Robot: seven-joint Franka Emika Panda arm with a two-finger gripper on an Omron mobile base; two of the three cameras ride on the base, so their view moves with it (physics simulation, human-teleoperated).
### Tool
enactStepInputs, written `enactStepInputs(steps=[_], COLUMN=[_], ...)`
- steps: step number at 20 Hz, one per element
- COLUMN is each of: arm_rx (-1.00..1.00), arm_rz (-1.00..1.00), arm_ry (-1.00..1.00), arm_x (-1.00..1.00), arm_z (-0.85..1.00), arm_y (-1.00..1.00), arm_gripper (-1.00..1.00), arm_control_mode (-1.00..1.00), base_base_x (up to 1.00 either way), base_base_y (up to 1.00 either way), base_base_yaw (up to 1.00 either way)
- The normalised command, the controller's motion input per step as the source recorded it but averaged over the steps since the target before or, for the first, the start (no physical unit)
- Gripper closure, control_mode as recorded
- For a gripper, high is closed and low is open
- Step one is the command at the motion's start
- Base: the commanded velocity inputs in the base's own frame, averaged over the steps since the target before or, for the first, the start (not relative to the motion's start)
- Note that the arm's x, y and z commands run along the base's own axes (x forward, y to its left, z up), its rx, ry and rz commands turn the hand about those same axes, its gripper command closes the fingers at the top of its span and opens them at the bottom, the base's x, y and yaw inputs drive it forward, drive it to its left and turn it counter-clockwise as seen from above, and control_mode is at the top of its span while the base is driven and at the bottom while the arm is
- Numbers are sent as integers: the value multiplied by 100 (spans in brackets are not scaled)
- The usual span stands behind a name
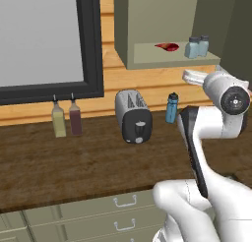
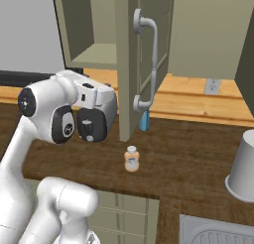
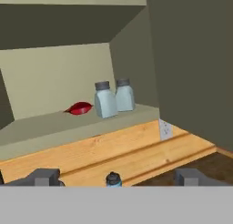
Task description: Put the shaker and condiment bottle from the counter next to their counterparts in the cabinet.
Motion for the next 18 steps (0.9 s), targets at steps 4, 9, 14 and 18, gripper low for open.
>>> enactStepInputs(steps=[4,9,14,18], arm_rx=[0,0,1,0], arm_rz=[-12,-27,-25,-10], arm_ry=[-13,0,2,3], arm_x=[-96,-41,-34,-22], arm_z=[-29,-51,-46,-68], arm_y=[30,43,6,-1], arm_gripper=[-100,-100,-100,-100], arm_control_mode=[-100,-100,-100,-100], base_base_x=[0,0,0,0], base_base_y=[0,0,0,0], base_base_yaw=[0,0,0,0])
